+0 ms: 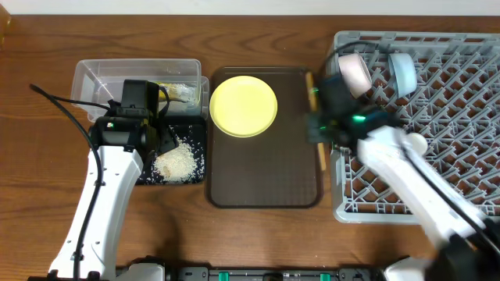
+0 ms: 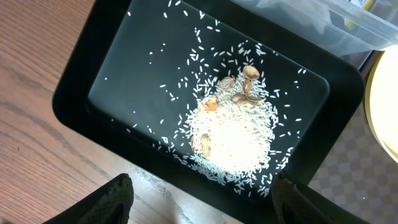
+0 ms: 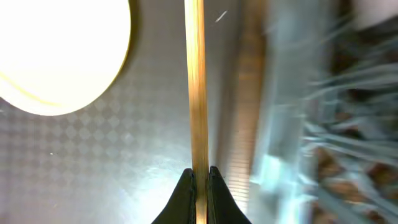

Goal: Sort waste into correct bins and load items into the dishwasher rack
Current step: 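Move the right gripper to the yellow plate and grasp its rim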

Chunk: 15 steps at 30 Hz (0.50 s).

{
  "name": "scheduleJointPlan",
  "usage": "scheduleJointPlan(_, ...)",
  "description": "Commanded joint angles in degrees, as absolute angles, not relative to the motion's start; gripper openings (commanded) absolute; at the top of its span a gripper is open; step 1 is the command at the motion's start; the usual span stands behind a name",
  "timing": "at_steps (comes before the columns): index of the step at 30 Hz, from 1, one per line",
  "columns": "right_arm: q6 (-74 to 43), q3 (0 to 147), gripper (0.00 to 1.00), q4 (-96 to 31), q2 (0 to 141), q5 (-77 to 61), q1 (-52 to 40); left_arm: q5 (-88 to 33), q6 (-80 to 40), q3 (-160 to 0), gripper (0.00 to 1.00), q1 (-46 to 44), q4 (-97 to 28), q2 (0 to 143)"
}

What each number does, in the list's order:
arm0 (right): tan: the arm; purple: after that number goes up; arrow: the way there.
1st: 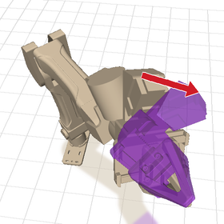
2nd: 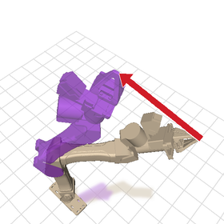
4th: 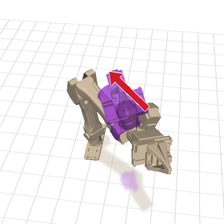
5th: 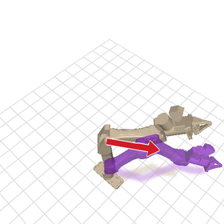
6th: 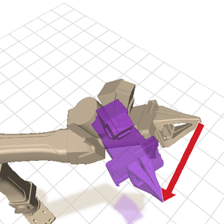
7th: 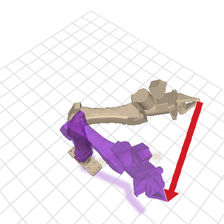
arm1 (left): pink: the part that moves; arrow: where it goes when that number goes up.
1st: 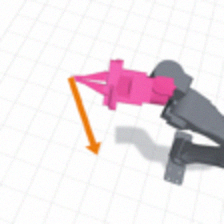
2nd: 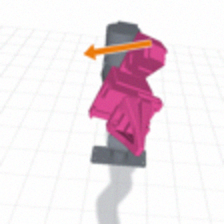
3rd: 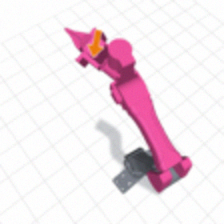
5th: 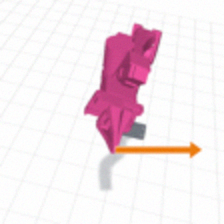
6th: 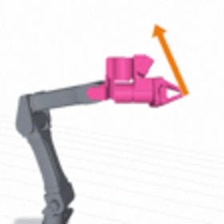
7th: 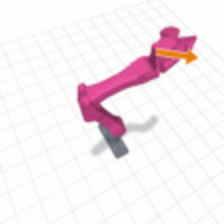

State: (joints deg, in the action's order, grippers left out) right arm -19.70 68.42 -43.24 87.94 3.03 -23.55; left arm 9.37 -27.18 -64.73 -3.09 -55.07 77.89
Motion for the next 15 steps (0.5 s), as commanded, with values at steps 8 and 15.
scheduleJointPlan(8,-11.00,67.07,0.01,-50.68,83.77,2.09,-12.82,9.47,-27.33,-64.29,0.74,-2.81,-55.00,77.47)
scheduleJointPlan(15,-11.07,63.09,0.01,-47.57,87.92,2.09,-12.29,9.47,-27.35,-64.29,0.74,-2.81,-55.00,77.47)
